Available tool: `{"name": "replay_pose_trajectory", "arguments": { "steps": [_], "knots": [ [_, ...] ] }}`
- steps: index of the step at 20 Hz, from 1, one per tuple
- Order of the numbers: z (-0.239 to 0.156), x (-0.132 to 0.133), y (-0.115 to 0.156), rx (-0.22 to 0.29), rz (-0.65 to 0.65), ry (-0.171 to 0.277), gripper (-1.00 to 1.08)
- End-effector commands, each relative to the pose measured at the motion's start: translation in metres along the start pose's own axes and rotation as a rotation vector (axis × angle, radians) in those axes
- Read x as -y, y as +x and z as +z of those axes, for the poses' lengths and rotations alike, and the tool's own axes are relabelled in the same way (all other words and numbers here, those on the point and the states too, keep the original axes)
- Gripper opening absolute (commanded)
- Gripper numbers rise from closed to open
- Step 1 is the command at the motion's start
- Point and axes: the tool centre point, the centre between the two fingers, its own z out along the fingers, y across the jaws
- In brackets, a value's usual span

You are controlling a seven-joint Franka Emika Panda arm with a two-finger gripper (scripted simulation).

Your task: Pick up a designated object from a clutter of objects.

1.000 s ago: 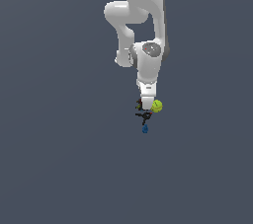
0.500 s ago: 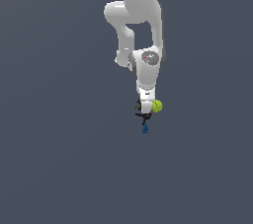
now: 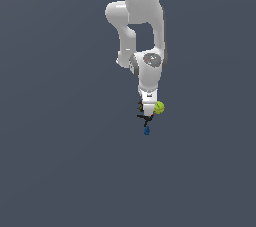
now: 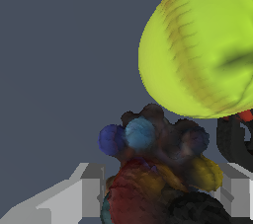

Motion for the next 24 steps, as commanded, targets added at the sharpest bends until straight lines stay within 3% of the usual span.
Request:
{"name": "replay_pose_trajectory", "arguments": {
  "steps": [1, 13, 24],
  "knots": [
    [0.005, 0.003, -0.002, 0.002, 0.004, 0.012, -1.00],
    [-0.010, -0.006, -0.004, 0.001, 0.000, 0.000, -1.00],
    [-0.065, -0.038, -0.025, -0.003, -0.001, 0.003, -1.00]
  ]
}}
